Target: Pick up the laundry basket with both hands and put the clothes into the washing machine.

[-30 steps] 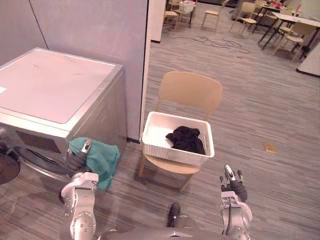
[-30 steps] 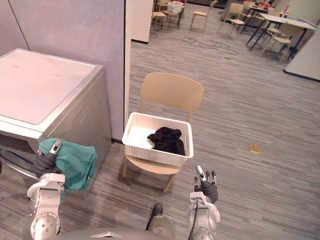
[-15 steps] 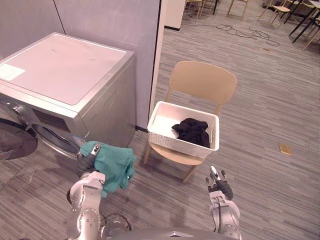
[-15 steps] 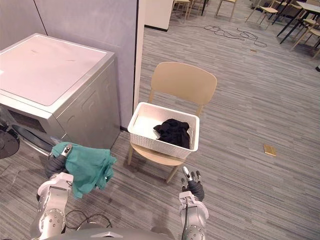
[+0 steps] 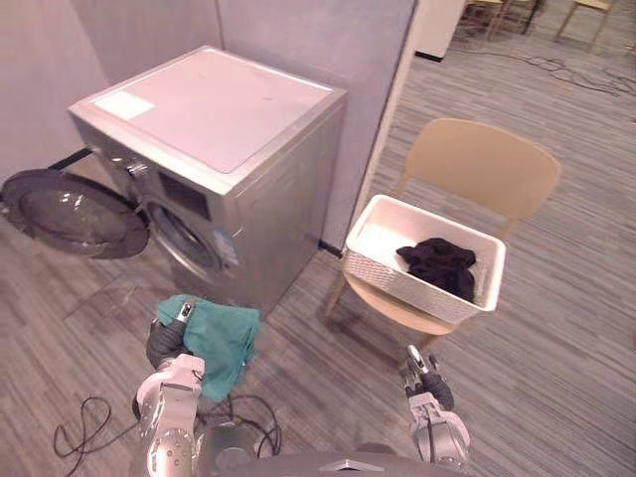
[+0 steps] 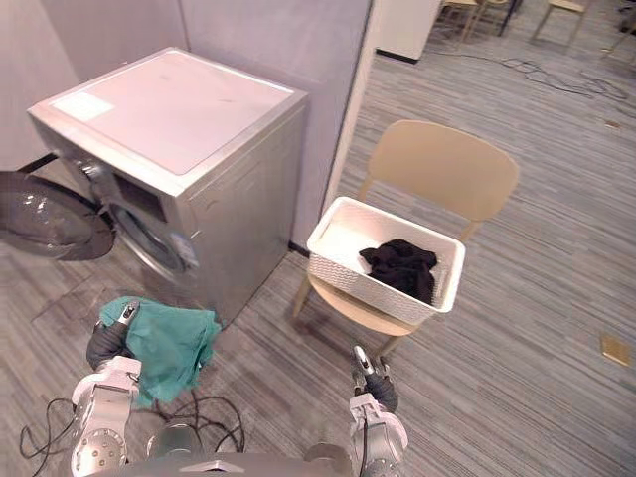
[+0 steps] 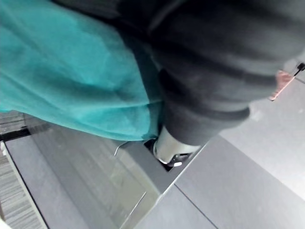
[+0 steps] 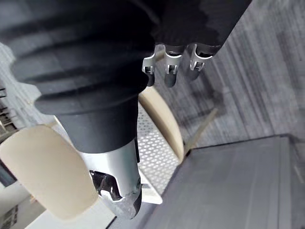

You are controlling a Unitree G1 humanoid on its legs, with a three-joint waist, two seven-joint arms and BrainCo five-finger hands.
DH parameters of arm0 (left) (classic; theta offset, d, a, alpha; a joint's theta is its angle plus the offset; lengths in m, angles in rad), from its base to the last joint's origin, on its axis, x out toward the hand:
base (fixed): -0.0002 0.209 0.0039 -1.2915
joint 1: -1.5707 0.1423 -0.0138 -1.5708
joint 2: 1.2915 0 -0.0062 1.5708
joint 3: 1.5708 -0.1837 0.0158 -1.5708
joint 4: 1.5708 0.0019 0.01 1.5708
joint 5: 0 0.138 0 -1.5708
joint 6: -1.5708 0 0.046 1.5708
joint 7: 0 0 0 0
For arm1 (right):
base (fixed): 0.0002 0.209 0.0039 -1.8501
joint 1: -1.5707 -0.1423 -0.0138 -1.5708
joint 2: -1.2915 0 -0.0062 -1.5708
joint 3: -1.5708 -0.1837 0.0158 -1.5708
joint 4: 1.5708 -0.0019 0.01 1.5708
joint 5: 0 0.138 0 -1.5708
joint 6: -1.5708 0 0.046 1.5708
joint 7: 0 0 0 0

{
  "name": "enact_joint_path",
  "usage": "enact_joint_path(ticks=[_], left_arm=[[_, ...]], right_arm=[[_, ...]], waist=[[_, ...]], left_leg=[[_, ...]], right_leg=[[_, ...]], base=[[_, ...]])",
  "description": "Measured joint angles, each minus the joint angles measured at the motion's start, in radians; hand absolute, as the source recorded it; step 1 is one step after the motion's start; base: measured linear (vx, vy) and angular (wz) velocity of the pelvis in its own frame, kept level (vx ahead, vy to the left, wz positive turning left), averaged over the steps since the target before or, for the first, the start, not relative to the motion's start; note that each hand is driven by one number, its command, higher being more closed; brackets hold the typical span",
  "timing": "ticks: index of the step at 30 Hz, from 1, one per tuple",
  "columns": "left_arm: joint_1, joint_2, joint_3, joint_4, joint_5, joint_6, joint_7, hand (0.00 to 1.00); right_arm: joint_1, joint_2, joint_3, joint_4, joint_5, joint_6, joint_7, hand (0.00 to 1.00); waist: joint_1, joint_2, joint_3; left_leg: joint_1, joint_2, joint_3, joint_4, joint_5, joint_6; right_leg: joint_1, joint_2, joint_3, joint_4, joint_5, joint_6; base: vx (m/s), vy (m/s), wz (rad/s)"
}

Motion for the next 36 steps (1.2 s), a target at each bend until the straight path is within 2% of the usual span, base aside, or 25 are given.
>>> enact_joint_path(ticks=[2, 3, 4, 5, 6, 7, 9, 11, 13, 14, 15, 16, 17, 18, 19, 20, 23, 24, 25, 26, 27, 31, 34, 35, 36], left_arm=[[-0.016, 0.002, 0.0, 0.065, -0.001, -0.006, 0.002, 1.0], [-0.018, 0.002, -0.006, 0.098, -0.007, -0.01, 0.005, 1.0], [-0.034, -0.001, -0.005, 0.129, -0.018, -0.014, 0.006, 1.0], [-0.071, 0.021, 0.021, 0.176, -0.02, -0.017, 0.017, 1.0], [-0.079, 0.041, 0.033, 0.194, -0.021, -0.02, 0.022, 1.0], [-0.079, 0.045, 0.035, 0.197, -0.021, -0.022, 0.022, 1.0], [-0.08, 0.071, 0.039, 0.201, -0.022, -0.025, 0.023, 1.0], [-0.093, 0.074, 0.031, 0.201, -0.021, -0.028, 0.021, 1.0], [-0.107, 0.079, 0.025, 0.201, -0.017, -0.033, 0.021, 1.0], [-0.117, 0.081, 0.019, 0.201, -0.018, -0.035, 0.021, 1.0], [-0.121, 0.081, 0.018, 0.201, -0.017, -0.038, 0.022, 1.0], [-0.137, 0.079, 0.018, 0.202, -0.017, -0.045, 0.024, 1.0], [-0.143, 0.081, 0.017, 0.203, -0.016, -0.047, 0.025, 1.0], [-0.142, 0.081, 0.016, 0.203, -0.016, -0.05, 0.024, 1.0], [-0.132, 0.076, 0.009, 0.203, -0.016, -0.053, 0.021, 1.0], [-0.124, 0.073, -0.012, 0.202, -0.014, -0.054, 0.016, 1.0], [-0.114, 0.068, -0.062, 0.2, 0.006, -0.051, -0.003, 1.0], [-0.117, 0.06, -0.079, 0.2, 0.007, -0.044, -0.004, 1.0], [-0.117, 0.056, -0.089, 0.2, 0.009, -0.042, -0.004, 1.0], [-0.122, 0.051, -0.107, 0.201, 0.015, -0.036, -0.005, 1.0], [-0.139, 0.035, -0.127, 0.208, 0.018, -0.029, -0.005, 1.0], [-0.16, 0.006, -0.207, 0.207, 0.026, -0.015, -0.019, 1.0], [-0.165, 0.008, -0.258, 0.186, 0.025, -0.016, -0.049, 1.0], [-0.16, 0.008, -0.267, 0.169, 0.023, -0.015, -0.054, 1.0], [-0.149, 0.008, -0.264, 0.158, 0.023, -0.015, -0.058, 1.0]], right_arm=[[-0.02, -0.005, -0.059, 0.065, 0.0, -0.001, -0.003, 0.0], [-0.026, -0.016, -0.089, 0.08, -0.002, -0.001, -0.009, 0.0], [-0.046, -0.022, -0.114, 0.113, -0.002, -0.005, -0.014, 0.0], [-0.079, -0.02, -0.106, 0.184, -0.002, 0.007, -0.023, 0.0], [-0.094, -0.021, -0.092, 0.188, -0.003, 0.02, -0.025, 0.0], [-0.1, -0.021, -0.093, 0.186, -0.003, 0.02, -0.025, 0.0], [-0.158, -0.009, -0.118, 0.179, -0.003, 0.001, -0.037, 0.0], [-0.199, -0.006, -0.123, 0.179, -0.003, -0.022, -0.04, 0.0], [-0.225, -0.005, -0.085, 0.182, -0.003, -0.026, -0.039, 0.0], [-0.244, -0.008, -0.058, 0.183, -0.003, -0.025, -0.039, 0.0], [-0.244, -0.014, -0.044, 0.184, -0.003, -0.022, -0.039, 0.0], [-0.254, -0.015, -0.01, 0.185, -0.002, -0.011, -0.038, 0.0], [-0.252, -0.016, -0.004, 0.185, -0.002, -0.004, -0.037, 0.0], [-0.244, -0.016, -0.004, 0.185, -0.002, -0.003, -0.036, 0.0], [-0.23, -0.016, -0.007, 0.17, -0.002, -0.002, -0.032, 0.0], [-0.216, -0.016, -0.003, 0.137, -0.001, -0.002, -0.019, 0.0], [-0.182, -0.012, 0.025, 0.063, 0.001, -0.005, 0.003, 0.0], [-0.185, -0.012, 0.023, 0.062, 0.003, -0.009, 0.001, 0.0], [-0.185, -0.012, 0.023, 0.063, 0.003, -0.009, 0.001, 0.0], [-0.182, -0.012, 0.021, 0.064, 0.006, -0.012, 0.0, 0.0], [-0.175, -0.012, 0.017, 0.064, 0.013, -0.022, -0.002, 0.0], [-0.136, -0.014, 0.022, 0.06, 0.035, -0.036, -0.014, 0.0], [-0.084, -0.011, 0.032, -0.031, 0.047, -0.049, -0.014, 0.0], [-0.067, -0.011, 0.029, -0.073, 0.047, -0.053, -0.009, 0.0], [-0.06, -0.01, 0.031, -0.102, 0.047, -0.055, -0.008, 0.0]], waist=[[-0.017, 0.003, -0.001], [-0.027, 0.027, -0.015], [-0.044, 0.032, -0.022], [-0.051, -0.022, -0.013], [-0.036, -0.037, -0.019], [-0.033, -0.037, -0.019], [-0.025, -0.043, -0.021], [-0.013, -0.026, -0.019], [-0.001, -0.02, -0.022], [0.0, -0.001, -0.017], [0.001, 0.015, -0.014], [-0.009, 0.043, -0.001], [-0.019, 0.047, 0.003], [-0.023, 0.047, 0.004], [-0.025, 0.048, 0.006], [-0.028, 0.056, 0.009], [-0.039, 0.049, 0.006], [-0.051, 0.028, -0.008], [-0.056, 0.033, -0.01], [-0.072, 0.019, -0.018], [-0.09, 0.013, -0.026], [-0.081, 0.027, -0.024], [-0.079, 0.056, -0.02], [-0.077, 0.075, -0.013], [-0.067, 0.09, -0.007]], left_leg=[[-0.004, 0.002, -0.088, -0.05, 0.033, -0.021], [-0.008, -0.003, -0.116, -0.101, 0.115, 0.006], [-0.026, -0.032, -0.145, -0.104, 0.077, -0.163], [-0.069, -0.098, -0.15, -0.061, 0.055, -0.174], [-0.119, -0.116, -0.166, -0.013, 0.029, -0.176], [-0.13, -0.117, -0.171, -0.001, 0.021, -0.173], [-0.191, -0.139, -0.192, 0.098, -0.038, -0.149], [-0.233, -0.157, -0.187, 0.154, -0.086, -0.125], [-0.258, -0.191, -0.153, 0.163, -0.112, -0.092], [-0.259, -0.217, -0.131, 0.139, -0.112, -0.056], [-0.256, -0.218, -0.124, 0.12, -0.106, -0.039], [-0.235, -0.234, -0.126, 0.068, -0.079, 0.008], [-0.202, -0.258, -0.128, 0.026, -0.06, 0.038], [-0.177, -0.274, -0.128, 0.002, -0.055, 0.046], [-0.117, -0.296, -0.117, -0.047, -0.049, 0.058], [-0.06, -0.303, -0.108, -0.097, -0.042, 0.067], [0.048, -0.317, -0.055, -0.229, -0.013, 0.078], [0.079, -0.32, -0.026, -0.278, 0.001, 0.074], [0.088, -0.323, -0.015, -0.301, 0.008, 0.066], [0.105, -0.336, -0.003, -0.331, 0.013, 0.058], [0.112, -0.339, -0.004, -0.336, 0.015, 0.044], [0.21, -0.326, 0.047, -0.323, 0.023, 0.028], [0.159, -0.239, 0.084, 0.028, -0.011, 0.018], [0.092, -0.181, 0.08, 0.25, 0.024, 0.02], [0.033, -0.131, 0.071, 0.436, 0.109, 0.011]], right_leg=[[0.026, -0.074, -0.032, -0.005, 0.011, 0.03], [0.044, -0.094, -0.049, -0.021, 0.02, 0.08], [0.061, -0.119, -0.049, -0.046, 0.026, 0.114], [0.084, -0.167, -0.043, -0.097, 0.051, 0.094], [0.085, -0.164, -0.048, -0.155, 0.146, 0.094], [0.087, -0.162, -0.047, -0.167, 0.172, 0.099], [0.094, -0.168, -0.046, -0.22, 0.328, 0.138], [0.068, -0.19, -0.043, -0.219, 0.405, 0.125], [0.008, -0.227, -0.023, -0.214, 0.536, 0.02], [-0.041, -0.244, -0.022, -0.217, 0.671, -0.105], [-0.071, -0.246, -0.019, -0.201, 0.694, -0.133], [-0.137, -0.208, 0.009, -0.032, 0.505, -0.192], [-0.152, -0.159, 0.043, 0.051, 0.376, -0.167], [-0.151, -0.125, 0.056, 0.091, 0.306, -0.16], [-0.148, -0.068, 0.076, 0.161, 0.165, -0.15], [-0.156, 0.009, 0.098, 0.22, 0.073, -0.133], [-0.212, 0.153, 0.047, 0.265, -0.05, -0.111], [-0.229, 0.216, 0.032, 0.21, -0.066, -0.091], [-0.232, 0.242, 0.015, 0.157, -0.065, -0.092], [-0.224, 0.272, -0.025, 0.026, -0.046, -0.122], [-0.187, 0.289, -0.032, -0.064, -0.015, -0.163], [-0.082, 0.296, -0.024, -0.092, 0.011, -0.157], [0.022, 0.308, -0.016, -0.095, 0.004, -0.15], [0.063, 0.319, -0.002, -0.099, -0.019, -0.146], [0.106, 0.325, 0.035, -0.109, -0.044, -0.151]], base=[[0.17, 0.566, 0.84], [0.18, 0.567, 0.95], [0.19, 0.576, 1.12], [0.15, 0.519, 0.92], [0.13, 0.481, 0.54], [0.09, 0.409, 0.21], [0.08, 0.422, 0.13], [0.01, 0.355, -0.01], [0.02, 0.437, -0.14], [0.05, 0.425, -0.15], [0.09, 0.391, -0.03], [0.1, 0.347, 0.2], [0.12, 0.315, 0.34], [0.15, 0.278, 0.24], [0.18, 0.218, 0.0], [0.17, 0.19, -0.13], [0.16, 0.087, -0.38], [0.16, 0.008, -0.41], [0.19, -0.034, -0.34], [0.24, -0.056, -0.16], [0.25, -0.057, -0.13], [0.31, -0.051, -0.28], [0.22, -0.027, -0.18], [0.17, 0.023, -0.47], [0.19, 0.055, -0.64]])
